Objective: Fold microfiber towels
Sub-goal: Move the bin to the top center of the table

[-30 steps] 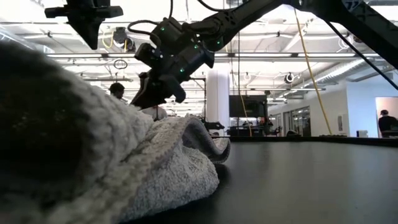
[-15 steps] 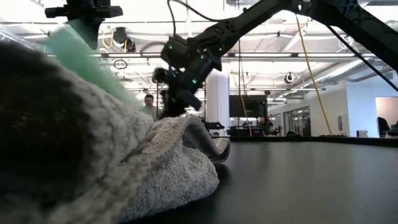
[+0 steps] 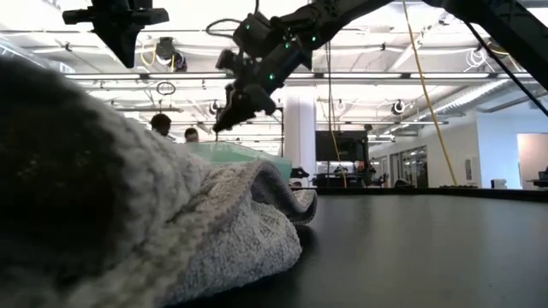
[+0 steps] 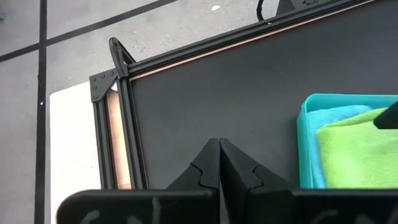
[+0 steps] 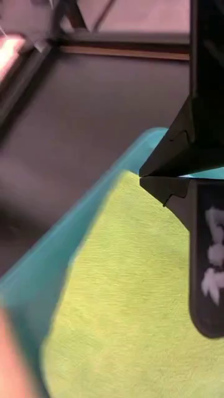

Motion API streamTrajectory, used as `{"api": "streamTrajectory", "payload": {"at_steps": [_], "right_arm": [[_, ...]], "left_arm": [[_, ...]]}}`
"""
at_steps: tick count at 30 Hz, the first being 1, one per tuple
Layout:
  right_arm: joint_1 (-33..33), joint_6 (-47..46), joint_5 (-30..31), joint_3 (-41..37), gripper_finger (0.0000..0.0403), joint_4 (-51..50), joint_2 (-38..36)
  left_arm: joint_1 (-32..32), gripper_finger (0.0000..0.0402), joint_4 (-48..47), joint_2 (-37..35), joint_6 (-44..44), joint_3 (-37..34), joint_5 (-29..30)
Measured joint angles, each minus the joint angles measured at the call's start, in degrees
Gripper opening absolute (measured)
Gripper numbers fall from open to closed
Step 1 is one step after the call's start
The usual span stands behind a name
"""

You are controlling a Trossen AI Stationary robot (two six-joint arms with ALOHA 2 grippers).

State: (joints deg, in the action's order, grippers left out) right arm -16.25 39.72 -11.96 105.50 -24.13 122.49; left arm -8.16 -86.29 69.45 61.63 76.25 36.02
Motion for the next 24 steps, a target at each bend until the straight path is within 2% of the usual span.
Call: {"api": "streamTrajectory", "payload": {"at_steps": [17,24], "right_arm": [[0.72,-0.54,-0.05,0.02,0.0000,-1.06,0.05],[2.63,-2.84,-0.05,0.02,0.0000,-6.86,0.07]], "left_arm": [[0.00,0.0007,0.50,0.00,0.37,0.00,-0.02],[0.00,0.0010,0.71,0.00,0.26,0.00,-0.04]]}}
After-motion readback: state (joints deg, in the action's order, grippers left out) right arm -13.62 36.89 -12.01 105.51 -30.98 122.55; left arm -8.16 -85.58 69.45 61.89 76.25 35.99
